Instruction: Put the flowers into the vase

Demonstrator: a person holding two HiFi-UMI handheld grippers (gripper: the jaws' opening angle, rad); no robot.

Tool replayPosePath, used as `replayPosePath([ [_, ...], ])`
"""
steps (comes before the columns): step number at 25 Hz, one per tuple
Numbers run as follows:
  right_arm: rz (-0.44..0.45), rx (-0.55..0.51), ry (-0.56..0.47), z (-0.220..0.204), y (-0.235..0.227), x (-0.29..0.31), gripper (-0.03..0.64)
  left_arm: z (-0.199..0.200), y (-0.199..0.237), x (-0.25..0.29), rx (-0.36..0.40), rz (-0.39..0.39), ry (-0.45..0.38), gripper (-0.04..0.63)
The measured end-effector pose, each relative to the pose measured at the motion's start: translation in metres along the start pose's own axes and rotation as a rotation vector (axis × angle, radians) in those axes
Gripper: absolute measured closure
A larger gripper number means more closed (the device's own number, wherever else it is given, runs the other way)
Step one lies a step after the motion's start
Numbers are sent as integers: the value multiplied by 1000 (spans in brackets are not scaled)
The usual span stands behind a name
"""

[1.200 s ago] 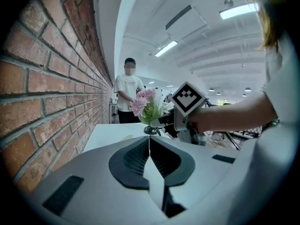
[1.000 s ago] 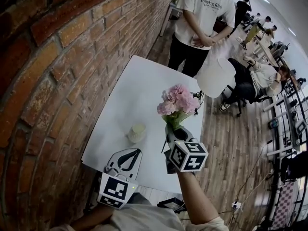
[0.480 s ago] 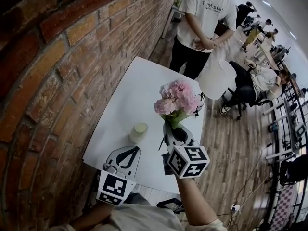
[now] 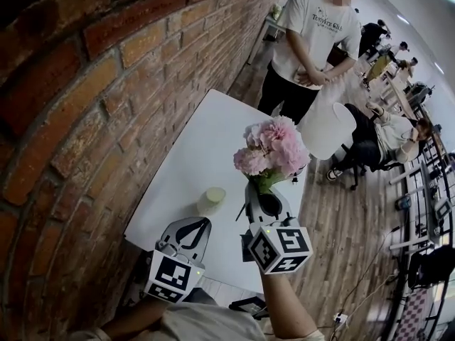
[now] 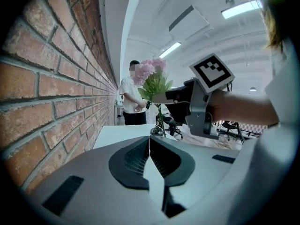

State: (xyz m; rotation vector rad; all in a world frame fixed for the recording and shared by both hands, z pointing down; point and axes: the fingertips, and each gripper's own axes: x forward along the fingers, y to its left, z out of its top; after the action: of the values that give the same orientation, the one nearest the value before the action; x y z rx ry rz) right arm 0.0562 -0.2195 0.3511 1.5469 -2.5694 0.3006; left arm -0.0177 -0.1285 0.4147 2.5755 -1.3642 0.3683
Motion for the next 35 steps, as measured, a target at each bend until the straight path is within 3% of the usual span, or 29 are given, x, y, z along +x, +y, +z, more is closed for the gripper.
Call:
replayPosePath([
  [24, 130, -51, -222, 42, 44, 12, 565, -2, 12, -10, -3, 53, -9, 586],
  [31, 132, -9, -237, 25, 36, 31, 565, 2, 20, -8, -7, 65, 3, 586],
  [35, 129, -51, -224, 13, 38, 40, 565, -1, 25, -6, -11, 68, 8, 586],
])
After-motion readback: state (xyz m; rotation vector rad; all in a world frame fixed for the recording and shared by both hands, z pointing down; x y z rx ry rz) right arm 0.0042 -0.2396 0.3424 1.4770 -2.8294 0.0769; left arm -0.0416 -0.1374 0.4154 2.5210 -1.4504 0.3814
